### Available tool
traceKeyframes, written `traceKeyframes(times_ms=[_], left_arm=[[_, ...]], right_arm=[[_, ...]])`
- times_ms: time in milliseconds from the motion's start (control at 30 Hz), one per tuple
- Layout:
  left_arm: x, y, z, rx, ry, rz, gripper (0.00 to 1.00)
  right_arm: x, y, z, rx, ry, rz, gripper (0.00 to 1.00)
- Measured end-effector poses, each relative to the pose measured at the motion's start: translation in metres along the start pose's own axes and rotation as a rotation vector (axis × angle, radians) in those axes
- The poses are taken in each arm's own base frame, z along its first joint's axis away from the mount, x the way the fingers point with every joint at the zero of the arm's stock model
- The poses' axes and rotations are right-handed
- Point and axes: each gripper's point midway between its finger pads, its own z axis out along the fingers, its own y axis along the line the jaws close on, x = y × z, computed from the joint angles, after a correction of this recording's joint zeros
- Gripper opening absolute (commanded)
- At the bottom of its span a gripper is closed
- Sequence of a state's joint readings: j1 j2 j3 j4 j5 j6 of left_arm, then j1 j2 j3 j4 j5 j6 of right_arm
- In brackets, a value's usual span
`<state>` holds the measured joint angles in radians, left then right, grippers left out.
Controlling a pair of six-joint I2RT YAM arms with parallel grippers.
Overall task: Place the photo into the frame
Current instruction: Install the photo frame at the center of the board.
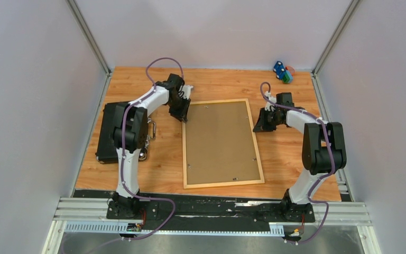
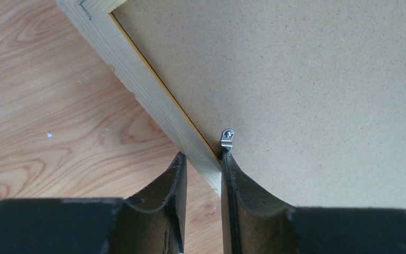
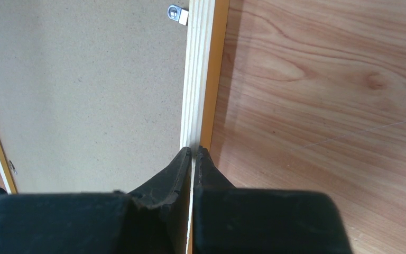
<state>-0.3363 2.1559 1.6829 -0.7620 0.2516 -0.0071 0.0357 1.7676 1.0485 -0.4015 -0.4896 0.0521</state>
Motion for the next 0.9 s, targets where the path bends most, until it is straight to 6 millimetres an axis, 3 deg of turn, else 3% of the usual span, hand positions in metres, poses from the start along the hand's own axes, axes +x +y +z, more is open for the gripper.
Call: traceKeyframes(times_ms=[167, 267, 333, 433, 500, 667, 900], left_arm=[[-0.0048, 0.0032, -0.0004, -0.015, -0.018, -0.021, 0.13], [-0.0075, 0.0061, -0.0002, -0.028, -0.028, -0.018, 0.14], [-0.0075, 0.0064, -0.0002, -0.029, -0.029, -0.017, 0.26], [-0.0075, 0.0064, -0.0002, -0.028, -0.029, -0.011, 0.55], [-0.0075, 0.0072, -0.0002, -0.029, -0.028, 0.012, 0.64], [-0.0086, 0.0052, 0.0001, -0.018, -0.032, 0.022, 0.69], [-0.0088, 0.0036, 0.0002, -0.008, -0.033, 0.023, 0.64]], right_arm=[[0.0034, 0.0025, -0.0004, -0.014, 0.013, 0.007, 0.04], [0.0043, 0.0032, 0.0002, -0.020, 0.017, 0.008, 0.03], [0.0045, 0.0034, 0.0002, -0.024, 0.018, 0.010, 0.04], [0.0045, 0.0033, 0.0002, -0.028, 0.018, 0.012, 0.04], [0.0046, 0.0037, 0.0003, -0.031, 0.019, 0.013, 0.04], [0.0047, 0.0036, 0.0004, -0.033, 0.019, 0.014, 0.04], [0.0047, 0.0038, 0.0004, -0.036, 0.019, 0.015, 0.04]])
